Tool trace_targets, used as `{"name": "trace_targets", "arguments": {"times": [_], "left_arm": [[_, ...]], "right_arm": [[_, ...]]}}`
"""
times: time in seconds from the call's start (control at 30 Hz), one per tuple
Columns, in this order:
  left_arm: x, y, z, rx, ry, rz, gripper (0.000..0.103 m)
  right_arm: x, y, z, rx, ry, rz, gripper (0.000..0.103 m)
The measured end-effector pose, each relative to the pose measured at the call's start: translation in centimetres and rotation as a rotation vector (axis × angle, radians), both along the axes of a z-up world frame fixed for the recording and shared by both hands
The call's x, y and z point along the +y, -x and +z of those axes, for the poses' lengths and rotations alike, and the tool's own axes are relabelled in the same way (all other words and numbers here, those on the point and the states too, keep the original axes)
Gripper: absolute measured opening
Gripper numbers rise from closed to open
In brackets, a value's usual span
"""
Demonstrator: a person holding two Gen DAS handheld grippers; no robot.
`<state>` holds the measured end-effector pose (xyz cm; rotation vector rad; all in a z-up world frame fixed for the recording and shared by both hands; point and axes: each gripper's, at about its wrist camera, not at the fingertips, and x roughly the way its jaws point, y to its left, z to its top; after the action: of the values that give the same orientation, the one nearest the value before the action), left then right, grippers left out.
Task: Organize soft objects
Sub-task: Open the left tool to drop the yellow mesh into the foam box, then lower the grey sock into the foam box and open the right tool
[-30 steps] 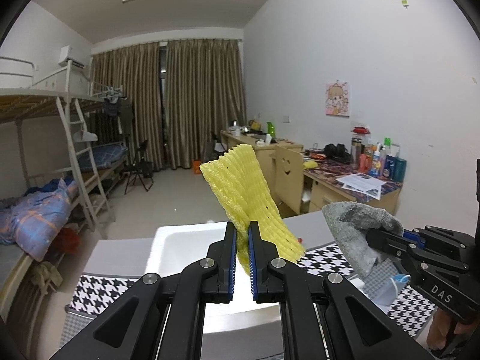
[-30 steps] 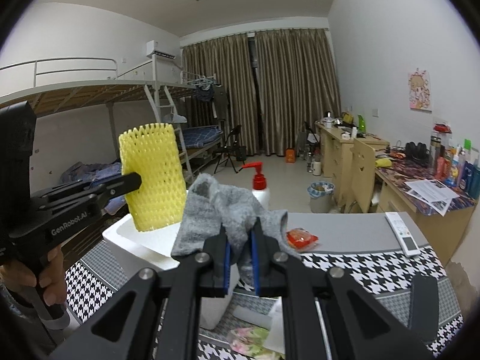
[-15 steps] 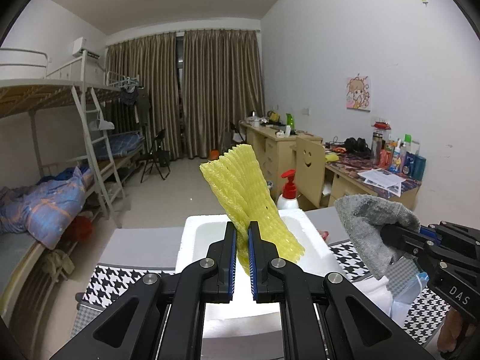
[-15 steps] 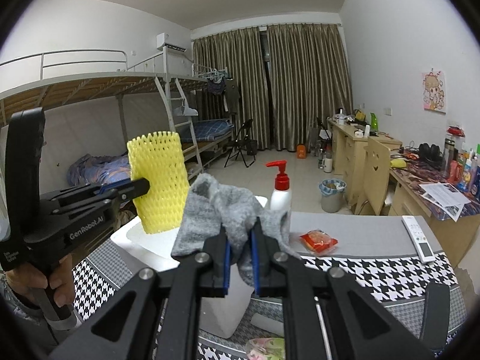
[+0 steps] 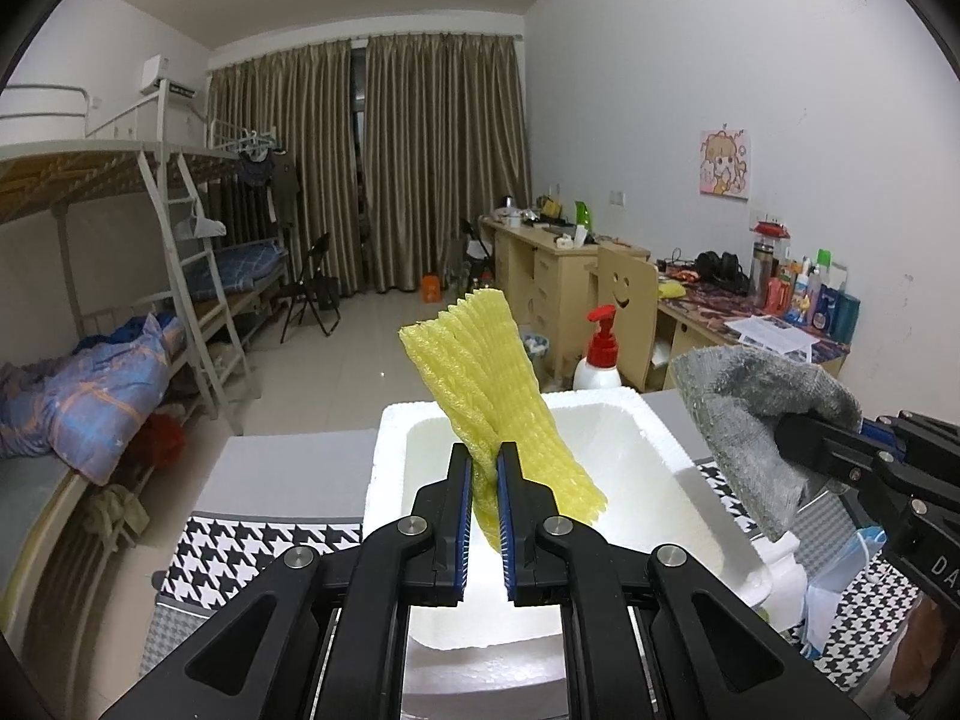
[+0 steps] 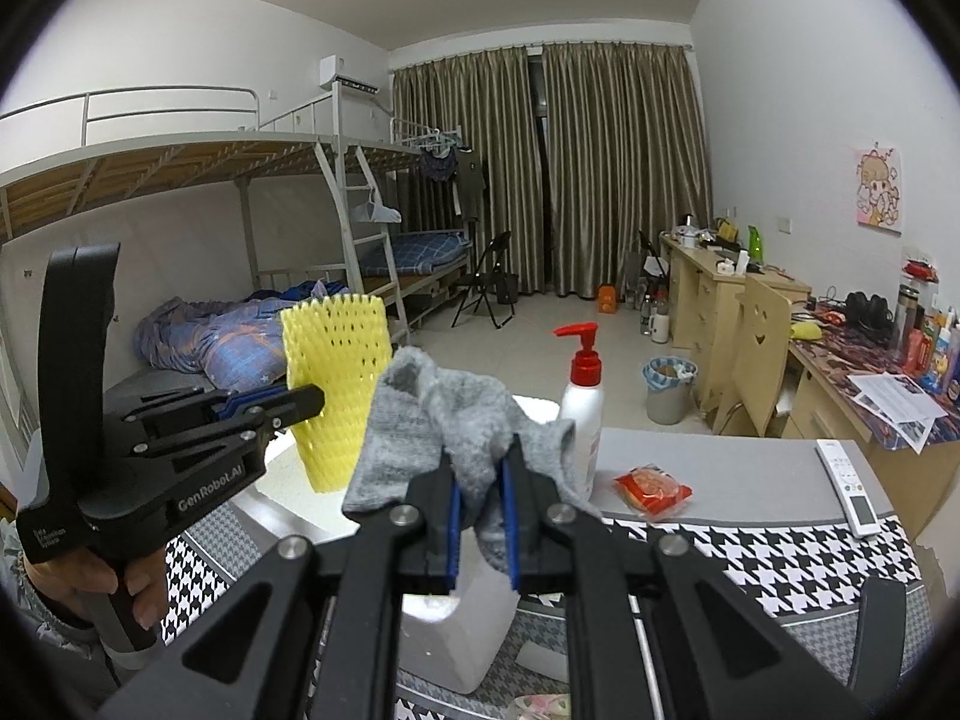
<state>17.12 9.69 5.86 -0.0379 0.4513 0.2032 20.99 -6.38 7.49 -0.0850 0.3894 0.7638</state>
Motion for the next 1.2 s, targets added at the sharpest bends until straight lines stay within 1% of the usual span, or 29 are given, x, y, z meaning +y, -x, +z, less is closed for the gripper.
{"name": "trace_targets", "arguments": {"times": [0.03,0.07,0.1,0.13,0.17,0.2,0.33,0.4,0.43,0.5,0.63,0.7,0.87,1.0,1.2], "left_arm": [[0.1,0.0,-0.1,0.006,0.000,0.003,0.011],[0.2,0.0,-0.1,0.007,0.000,0.005,0.014],[0.2,0.0,-0.1,0.007,-0.002,0.007,0.023],[0.4,0.1,-0.1,0.005,-0.001,0.010,0.030],[0.6,0.2,-0.2,0.003,0.004,0.012,0.046],[0.7,0.3,-0.1,-0.002,0.009,0.014,0.055],[1.3,1.0,0.0,-0.021,0.015,0.031,0.066],[1.6,1.2,0.1,-0.030,0.018,0.042,0.076],[1.8,1.5,0.1,-0.039,0.017,0.052,0.078],[2.0,1.8,0.3,-0.054,0.017,0.066,0.086],[2.7,2.8,0.6,-0.080,0.011,0.084,0.090],[3.0,3.2,0.7,-0.090,0.007,0.095,0.095],[4.0,4.2,0.7,-0.109,0.029,0.122,0.100],[4.8,4.9,0.6,-0.117,0.023,0.150,0.101],[5.6,5.3,0.1,-0.103,0.033,0.158,0.101]], "right_arm": [[0.1,0.0,0.0,-0.001,0.001,-0.001,0.015],[0.1,-0.1,0.0,-0.002,0.003,-0.002,0.015],[0.2,-0.1,0.0,-0.002,0.005,-0.004,0.015],[0.2,0.0,0.0,-0.002,0.005,-0.004,0.015],[0.3,0.0,0.0,-0.002,0.005,-0.003,0.015],[0.4,0.2,0.0,-0.003,0.008,-0.002,0.015],[0.9,0.2,0.2,-0.005,0.014,0.002,0.015],[1.2,0.2,0.3,-0.008,0.015,0.006,0.015],[1.4,0.1,0.4,-0.008,0.016,0.008,0.015],[1.8,0.1,0.4,-0.008,0.018,0.016,0.015],[2.3,0.1,0.4,-0.006,0.022,0.033,0.015],[2.7,0.2,0.5,-0.006,0.025,0.042,0.015],[3.9,0.2,0.5,-0.004,0.039,0.057,0.015],[4.4,-0.2,0.4,0.004,0.048,0.064,0.015],[5.1,-0.5,0.3,0.019,0.055,0.065,0.015]]}}
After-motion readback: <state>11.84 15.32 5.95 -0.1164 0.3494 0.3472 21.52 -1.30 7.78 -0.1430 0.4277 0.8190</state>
